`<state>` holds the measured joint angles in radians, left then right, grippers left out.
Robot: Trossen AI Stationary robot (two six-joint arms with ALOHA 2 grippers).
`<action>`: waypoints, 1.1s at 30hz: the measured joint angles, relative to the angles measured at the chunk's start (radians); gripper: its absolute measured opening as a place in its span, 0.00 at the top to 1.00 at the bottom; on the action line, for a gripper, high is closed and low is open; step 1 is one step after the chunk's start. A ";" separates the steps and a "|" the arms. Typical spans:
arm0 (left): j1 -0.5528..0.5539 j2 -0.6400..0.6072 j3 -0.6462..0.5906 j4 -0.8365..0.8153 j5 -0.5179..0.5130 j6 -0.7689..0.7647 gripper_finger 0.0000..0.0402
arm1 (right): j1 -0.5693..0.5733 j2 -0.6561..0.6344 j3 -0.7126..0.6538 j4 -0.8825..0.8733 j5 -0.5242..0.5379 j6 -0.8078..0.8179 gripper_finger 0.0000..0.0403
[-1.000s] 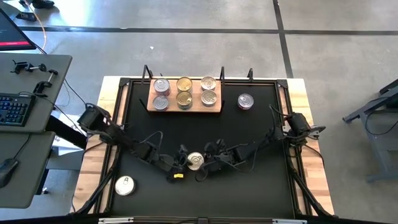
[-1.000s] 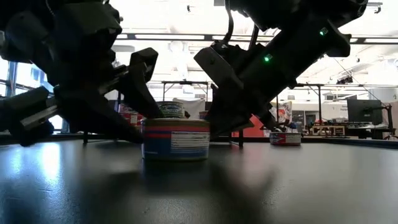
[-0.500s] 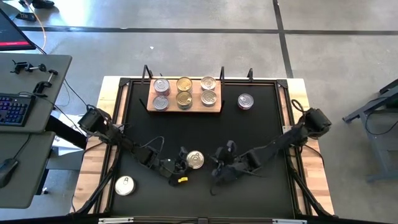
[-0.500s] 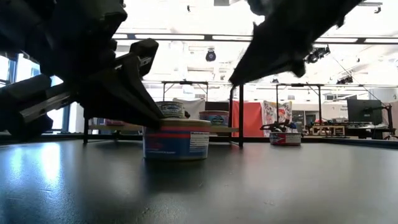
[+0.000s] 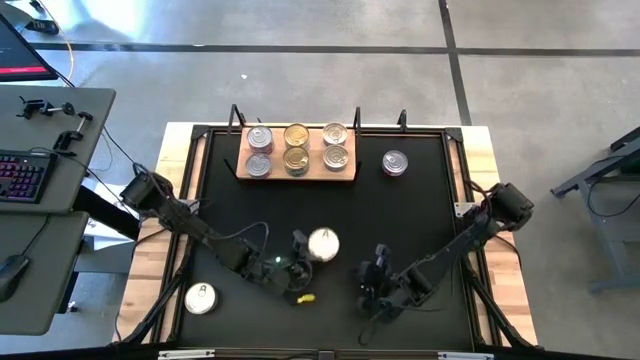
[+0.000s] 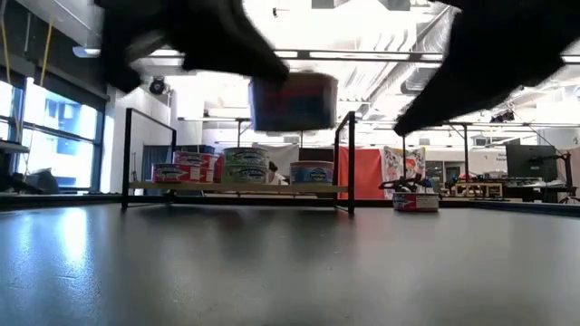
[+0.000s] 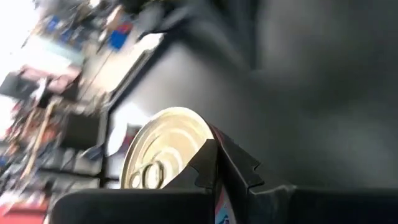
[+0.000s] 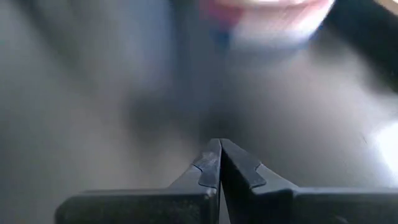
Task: Stack canned seafood by type on shelf
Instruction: Stack the blue pink tuna can on top of the blue pink tuna can on the shelf
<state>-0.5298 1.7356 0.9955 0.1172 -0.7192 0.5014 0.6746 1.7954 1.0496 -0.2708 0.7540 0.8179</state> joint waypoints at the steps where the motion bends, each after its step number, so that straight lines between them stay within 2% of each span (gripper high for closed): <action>1: 0.015 -0.002 0.023 -0.018 -0.015 -0.003 1.00 | 0.005 0.003 -0.001 -0.013 0.013 0.018 1.00; 5: 0.097 -0.007 0.127 -0.116 -0.015 -0.012 1.00 | 0.012 0.005 -0.001 -0.057 0.106 0.071 1.00; 8: 0.193 -0.013 0.243 -0.261 0.000 -0.019 1.00 | 0.011 0.005 -0.001 -0.062 0.198 0.097 1.00; 12: 0.378 -0.007 0.421 -0.417 0.082 -0.048 1.00 | -0.002 0.005 -0.001 -0.065 0.293 0.108 1.00; 15: 0.531 -0.007 0.491 -0.466 0.183 -0.063 1.00 | -0.017 0.006 -0.001 -0.061 0.332 0.108 1.00; 19: 0.728 -0.003 0.497 -0.443 0.335 -0.065 1.00 | -0.040 0.006 -0.001 -0.059 0.341 0.114 1.00; 23: 0.876 0.035 0.469 -0.378 0.500 -0.100 1.00 | -0.050 0.006 -0.001 -0.061 0.341 0.116 1.00; 27: 0.936 0.084 0.437 -0.288 0.524 -0.093 1.00 | -0.053 0.006 -0.001 -0.059 0.341 0.121 1.00; 33: 0.944 0.167 0.439 -0.197 0.525 0.021 1.00 | -0.045 0.006 -0.001 -0.033 0.338 0.126 1.00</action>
<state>0.4147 1.9028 1.4349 -0.0793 -0.1940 0.5220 0.6292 1.8015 1.0489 -0.3043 1.0920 0.9436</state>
